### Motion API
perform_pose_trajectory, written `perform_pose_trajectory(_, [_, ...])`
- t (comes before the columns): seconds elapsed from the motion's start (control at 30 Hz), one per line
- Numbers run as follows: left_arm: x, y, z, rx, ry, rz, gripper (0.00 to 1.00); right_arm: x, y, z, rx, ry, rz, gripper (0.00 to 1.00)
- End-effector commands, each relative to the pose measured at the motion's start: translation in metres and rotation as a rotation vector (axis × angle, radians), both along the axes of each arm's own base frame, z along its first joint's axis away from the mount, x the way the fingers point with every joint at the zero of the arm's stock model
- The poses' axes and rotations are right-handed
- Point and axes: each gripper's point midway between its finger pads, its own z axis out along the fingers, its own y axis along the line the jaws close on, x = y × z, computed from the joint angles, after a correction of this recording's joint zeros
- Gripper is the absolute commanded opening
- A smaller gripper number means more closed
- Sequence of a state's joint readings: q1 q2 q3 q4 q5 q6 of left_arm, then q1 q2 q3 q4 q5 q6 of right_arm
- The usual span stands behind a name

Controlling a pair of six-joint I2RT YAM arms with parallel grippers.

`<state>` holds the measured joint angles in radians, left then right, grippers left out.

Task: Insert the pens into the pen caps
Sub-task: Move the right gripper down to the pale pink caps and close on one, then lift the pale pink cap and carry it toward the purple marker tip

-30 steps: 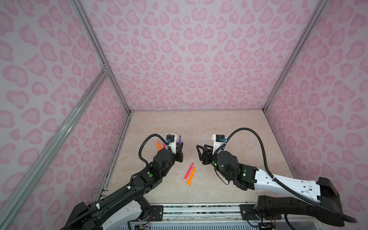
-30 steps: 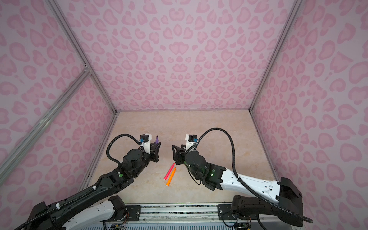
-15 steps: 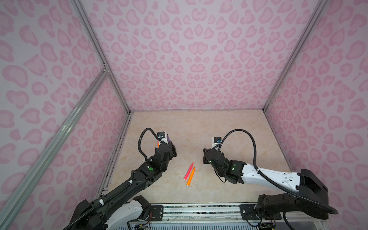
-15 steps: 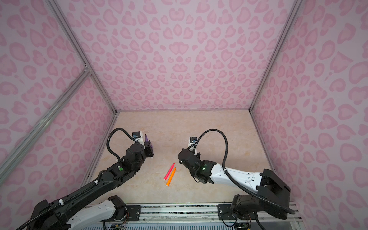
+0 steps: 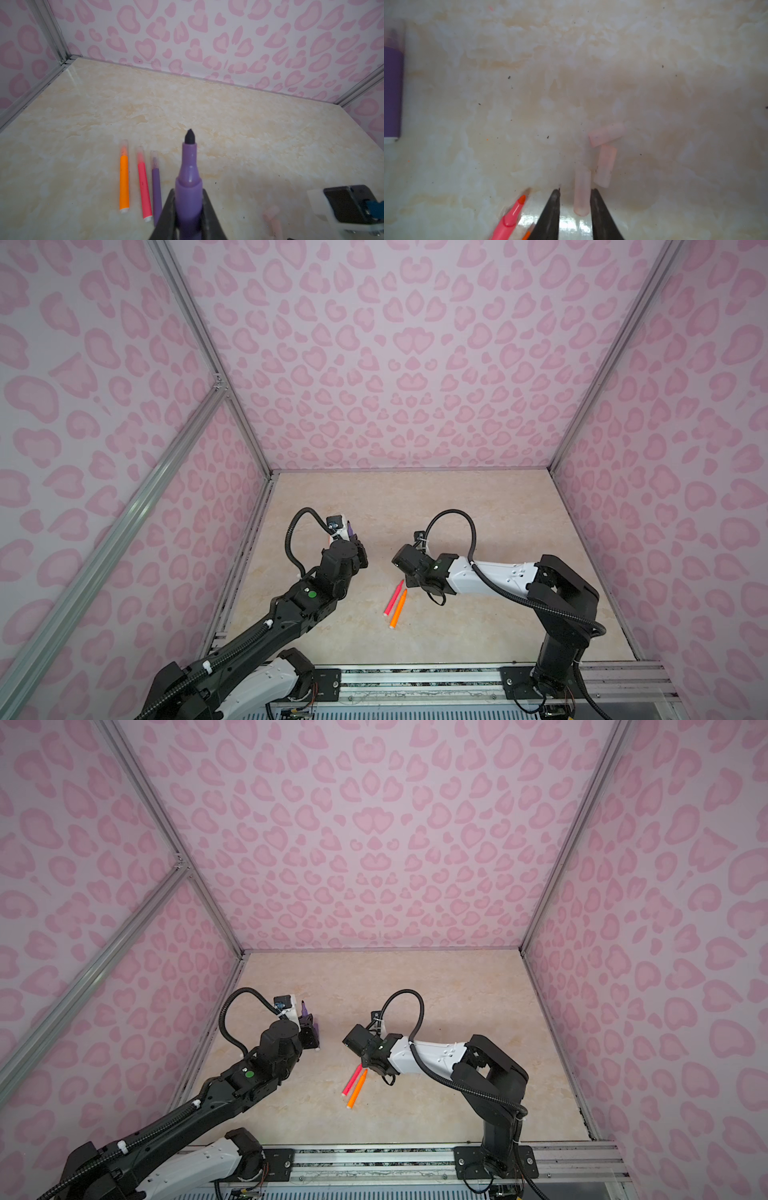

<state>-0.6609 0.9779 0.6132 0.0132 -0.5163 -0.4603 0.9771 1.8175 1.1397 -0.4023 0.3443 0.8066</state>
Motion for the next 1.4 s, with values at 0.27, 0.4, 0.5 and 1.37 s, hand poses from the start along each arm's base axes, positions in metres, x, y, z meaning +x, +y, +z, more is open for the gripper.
perform_pose_trajectory(0.27, [0.000,-0.003,0.007,-0.020,-0.016,-0.016,0.03,-0.004,-0.007,-0.026,-0.063,0.079,0.014,0.27])
perform_pose_trajectory(0.4, [0.000,-0.003,0.007,-0.020,-0.016,-0.016,0.03,-0.002,-0.008,-0.031,-0.071,0.089,0.012,0.27])
perform_pose_trajectory(0.5, [0.000,-0.004,0.007,-0.020,-0.015,-0.019,0.03,0.000,-0.009,-0.035,-0.087,0.097,0.009,0.27])
perform_pose_trajectory(1.37, [0.002,-0.009,0.006,-0.018,-0.006,-0.040,0.03,0.001,-0.015,-0.040,-0.085,0.092,-0.015,0.16])
